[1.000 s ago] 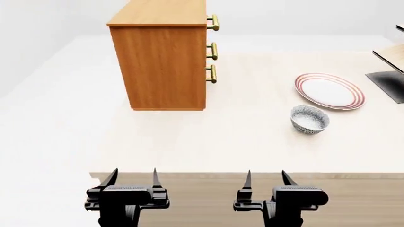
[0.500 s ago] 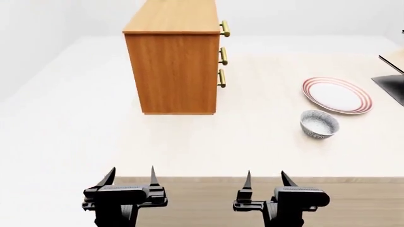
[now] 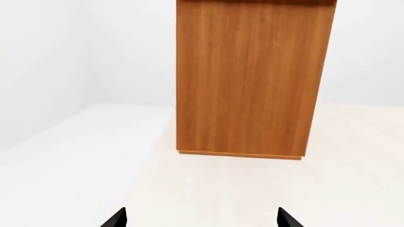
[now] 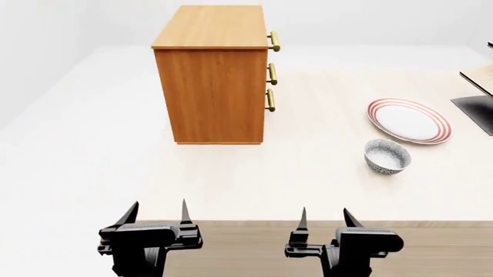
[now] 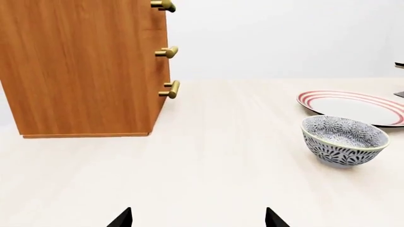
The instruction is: Open the top drawer of the cabinet and put the bowl in it.
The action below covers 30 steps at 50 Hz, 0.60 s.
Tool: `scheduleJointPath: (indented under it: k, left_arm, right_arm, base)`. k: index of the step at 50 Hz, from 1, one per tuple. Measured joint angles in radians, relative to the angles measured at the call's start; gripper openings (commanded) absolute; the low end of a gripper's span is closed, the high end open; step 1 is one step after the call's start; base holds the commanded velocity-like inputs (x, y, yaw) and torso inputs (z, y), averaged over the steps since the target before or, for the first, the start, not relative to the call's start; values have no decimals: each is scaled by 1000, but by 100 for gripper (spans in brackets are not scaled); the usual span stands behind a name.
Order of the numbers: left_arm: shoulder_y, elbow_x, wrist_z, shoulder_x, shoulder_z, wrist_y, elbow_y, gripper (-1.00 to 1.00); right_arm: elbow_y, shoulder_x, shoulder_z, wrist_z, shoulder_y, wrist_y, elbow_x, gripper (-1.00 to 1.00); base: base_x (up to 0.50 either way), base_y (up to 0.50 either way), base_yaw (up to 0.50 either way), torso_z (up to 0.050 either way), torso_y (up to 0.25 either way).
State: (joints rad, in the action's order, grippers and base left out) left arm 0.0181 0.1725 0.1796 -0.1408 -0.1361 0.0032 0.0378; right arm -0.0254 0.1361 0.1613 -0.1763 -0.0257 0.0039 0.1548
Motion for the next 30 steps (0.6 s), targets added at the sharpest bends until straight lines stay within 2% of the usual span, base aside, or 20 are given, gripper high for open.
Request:
scheduleJointPath:
  k: [12, 16, 21, 26, 30]
  left_arm:
    - [13, 10, 18, -6, 1, -6, 4, 100]
    - [79, 26, 48, -11, 37, -26, -20, 100]
    - [298, 16, 125, -45, 113, -14, -198, 100]
    - [628, -50, 256, -117, 158, 116, -574, 100]
    - [837, -100, 374, -177, 171, 156, -829, 100]
  right_arm:
    - [3, 8, 6, -7, -2, 1, 12, 100]
    - [16, 13, 7, -11, 1, 2, 15, 100]
    - [80, 28, 2, -21, 10, 13, 19, 100]
    - [201, 61, -20, -38, -5, 78, 34, 100]
    - [313, 106, -47, -45, -76, 200, 73, 100]
  base:
    - [0, 0, 0, 50, 49]
    - [0, 0, 0, 0, 0]
    - [0, 0, 0, 0, 0]
    - [0, 0, 0, 0, 0]
    - [0, 0, 0, 0, 0]
